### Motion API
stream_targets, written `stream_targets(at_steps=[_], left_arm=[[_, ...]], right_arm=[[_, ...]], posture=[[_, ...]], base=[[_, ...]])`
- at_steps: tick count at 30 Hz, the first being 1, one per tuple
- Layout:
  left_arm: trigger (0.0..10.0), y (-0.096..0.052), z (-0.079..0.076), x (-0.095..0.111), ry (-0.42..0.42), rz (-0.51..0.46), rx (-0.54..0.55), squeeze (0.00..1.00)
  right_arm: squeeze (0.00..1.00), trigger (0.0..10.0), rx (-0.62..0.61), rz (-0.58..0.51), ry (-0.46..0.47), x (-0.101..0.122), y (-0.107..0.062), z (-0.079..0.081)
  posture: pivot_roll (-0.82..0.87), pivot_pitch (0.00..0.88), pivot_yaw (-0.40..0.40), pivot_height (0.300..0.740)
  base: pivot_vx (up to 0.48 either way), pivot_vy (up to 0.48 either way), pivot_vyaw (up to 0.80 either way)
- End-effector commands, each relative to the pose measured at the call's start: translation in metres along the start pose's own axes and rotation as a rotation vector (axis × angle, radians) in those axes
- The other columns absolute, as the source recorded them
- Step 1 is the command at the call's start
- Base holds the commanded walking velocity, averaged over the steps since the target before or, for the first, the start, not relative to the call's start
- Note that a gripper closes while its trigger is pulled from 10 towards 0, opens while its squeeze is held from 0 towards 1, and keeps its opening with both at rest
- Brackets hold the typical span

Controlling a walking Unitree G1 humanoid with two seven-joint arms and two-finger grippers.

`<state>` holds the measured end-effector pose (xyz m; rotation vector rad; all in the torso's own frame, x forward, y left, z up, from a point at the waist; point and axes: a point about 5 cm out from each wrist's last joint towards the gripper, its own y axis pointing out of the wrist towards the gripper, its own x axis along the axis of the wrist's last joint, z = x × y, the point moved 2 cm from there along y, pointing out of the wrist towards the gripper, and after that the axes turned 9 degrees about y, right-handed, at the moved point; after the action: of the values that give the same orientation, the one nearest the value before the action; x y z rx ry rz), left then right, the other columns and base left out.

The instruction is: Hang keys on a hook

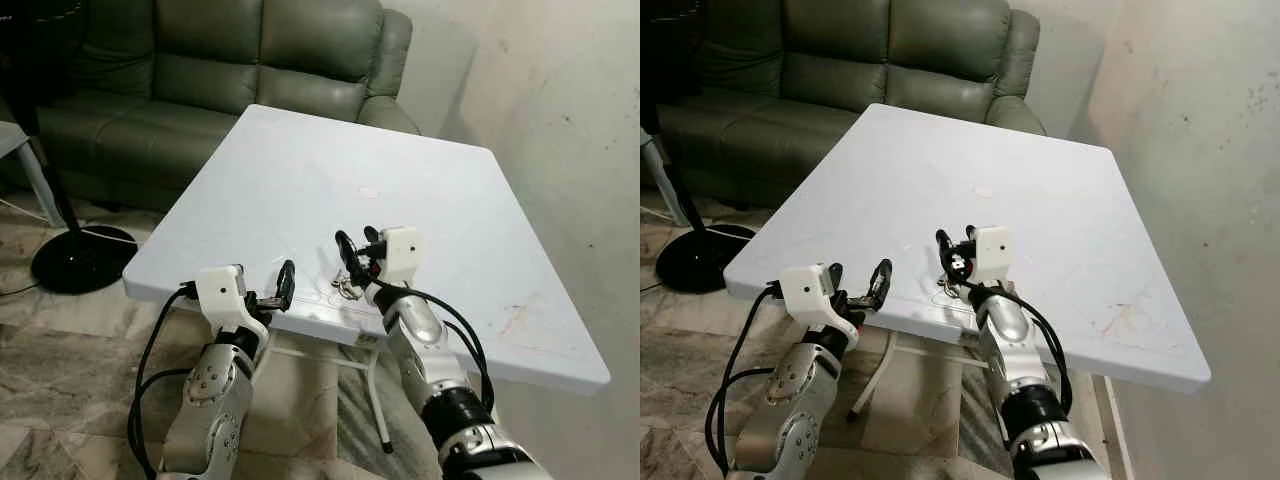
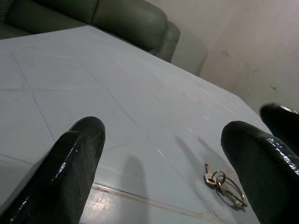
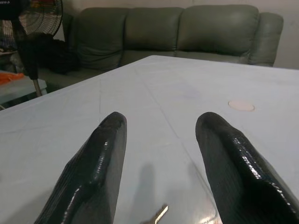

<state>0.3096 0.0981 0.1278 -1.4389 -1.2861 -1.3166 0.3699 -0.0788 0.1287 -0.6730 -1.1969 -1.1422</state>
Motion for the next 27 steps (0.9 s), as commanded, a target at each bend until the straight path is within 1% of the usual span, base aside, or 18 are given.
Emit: stream_targets(at_steps=[1, 3, 4, 7, 10, 11, 12, 13, 15, 16, 17, 18, 20, 22, 23, 25, 26, 27], left_arm=[[10.0, 0.004, -0.006, 0.002, -0.006, -0.011, -0.022, 0.0], [10.0, 0.006, -0.004, 0.003, 0.006, -0.015, -0.025, 0.0], [10.0, 0.009, -0.001, 0.004, 0.022, -0.017, -0.029, 0.0], [10.0, 0.012, 0.001, 0.006, 0.044, -0.023, -0.036, 0.0], [10.0, 0.015, 0.005, 0.007, 0.065, -0.027, -0.044, 0.0], [10.0, 0.015, 0.005, 0.007, 0.065, -0.027, -0.044, 0.0], [10.0, 0.015, 0.005, 0.008, 0.063, -0.027, -0.041, 0.0], [10.0, 0.015, 0.005, 0.008, 0.072, -0.034, -0.041, 0.0], [10.0, 0.014, 0.005, 0.008, 0.083, -0.049, -0.047, 0.0], [10.0, 0.014, 0.005, 0.006, 0.073, -0.039, -0.048, 0.0], [10.0, 0.013, 0.005, 0.004, 0.056, -0.027, -0.045, 0.0], [10.0, 0.013, 0.005, 0.004, 0.056, -0.027, -0.045, 0.0], [10.0, 0.011, 0.007, 0.002, 0.067, -0.027, -0.052, 0.0], [10.0, 0.011, 0.01, -0.001, 0.051, -0.014, -0.038, 0.0], [10.0, 0.011, 0.012, -0.003, 0.035, -0.008, -0.035, 0.0], [10.0, 0.009, 0.014, -0.004, 0.044, -0.014, -0.038, 0.0], [10.0, 0.008, 0.016, -0.005, 0.062, -0.025, -0.037, 0.0], [10.0, 0.008, 0.016, -0.005, 0.062, -0.025, -0.037, 0.0]], right_arm=[[0.0, 10.0, -0.058, -0.019, 0.031, 0.005, -0.007, -0.017], [0.0, 10.0, -0.101, -0.028, 0.06, 0.006, -0.012, -0.027], [0.0, 10.0, -0.122, -0.044, 0.061, 0.009, -0.017, -0.034], [0.0, 10.0, -0.145, -0.067, 0.04, 0.014, -0.024, -0.042], [0.0, 10.0, -0.187, -0.106, -0.035, 0.02, -0.038, -0.055], [0.0, 10.0, -0.187, -0.106, -0.035, 0.02, -0.038, -0.055], [0.0, 10.0, -0.198, -0.112, -0.049, 0.021, -0.042, -0.058], [0.0, 10.0, -0.23, -0.139, -0.08, 0.024, -0.051, -0.064], [0.0, 10.0, -0.241, -0.153, -0.074, 0.025, -0.057, -0.066], [0.0, 10.0, -0.257, -0.15, -0.082, 0.025, -0.061, -0.069], [0.0, 10.0, -0.283, -0.147, -0.082, 0.024, -0.068, -0.072], [0.0, 10.0, -0.283, -0.147, -0.082, 0.024, -0.068, -0.072], [0.0, 10.0, -0.314, -0.151, -0.078, 0.024, -0.078, -0.073], [0.0, 10.0, -0.34, -0.161, -0.077, 0.024, -0.084, -0.074], [0.0, 10.0, -0.362, -0.169, -0.072, 0.025, -0.09, -0.075], [0.0, 10.0, -0.378, -0.177, -0.06, 0.025, -0.095, -0.076], [0.0, 10.0, -0.38, -0.173, -0.067, 0.024, -0.1, -0.076], [0.0, 10.0, -0.38, -0.173, -0.067, 0.024, -0.1, -0.076]], posture=[[0.06, 0.013, -0.116, 0.74], [0.05, 0.013, -0.112, 0.74], [0.05, 0.014, -0.109, 0.74], [0.05, 0.018, -0.107, 0.74], [0.04, 0.025, -0.099, 0.74], [0.04, 0.025, -0.099, 0.74], [0.04, 0.026, -0.097, 0.74], [0.03, 0.029, -0.093, 0.74], [0.03, 0.029, -0.093, 0.74], [0.03, 0.03, -0.088, 0.74], [0.03, 0.031, -0.085, 0.74], [0.03, 0.031, -0.085, 0.74], [0.03, 0.032, -0.083, 0.74], [0.02, 0.032, -0.08, 0.74], [0.02, 0.032, -0.08, 0.74], [0.01, 0.032, -0.074, 0.74], [0.01, 0.031, -0.073, 0.74], [0.01, 0.031, -0.073, 0.74]], base=[[0.0, 0.0, 0.0], [0.0, 0.0, 0.0], [0.0, 0.0, 0.0], [0.0, 0.0, 0.0], [0.0, 0.0, 0.0], [0.0, 0.0, 0.0], [0.0, 0.0, 0.0], [0.0, 0.0, 0.0], [0.0, 0.0, 0.0], [0.0, 0.0, 0.0], [0.0, 0.0, 0.0], [0.0, 0.0, 0.0], [0.0, 0.0, 0.0], [0.0, 0.0, 0.0], [0.0, 0.0, 0.0], [0.0, 0.0, 0.0], [0.0, 0.0, 0.0], [0.0, 0.0, 0.0]])
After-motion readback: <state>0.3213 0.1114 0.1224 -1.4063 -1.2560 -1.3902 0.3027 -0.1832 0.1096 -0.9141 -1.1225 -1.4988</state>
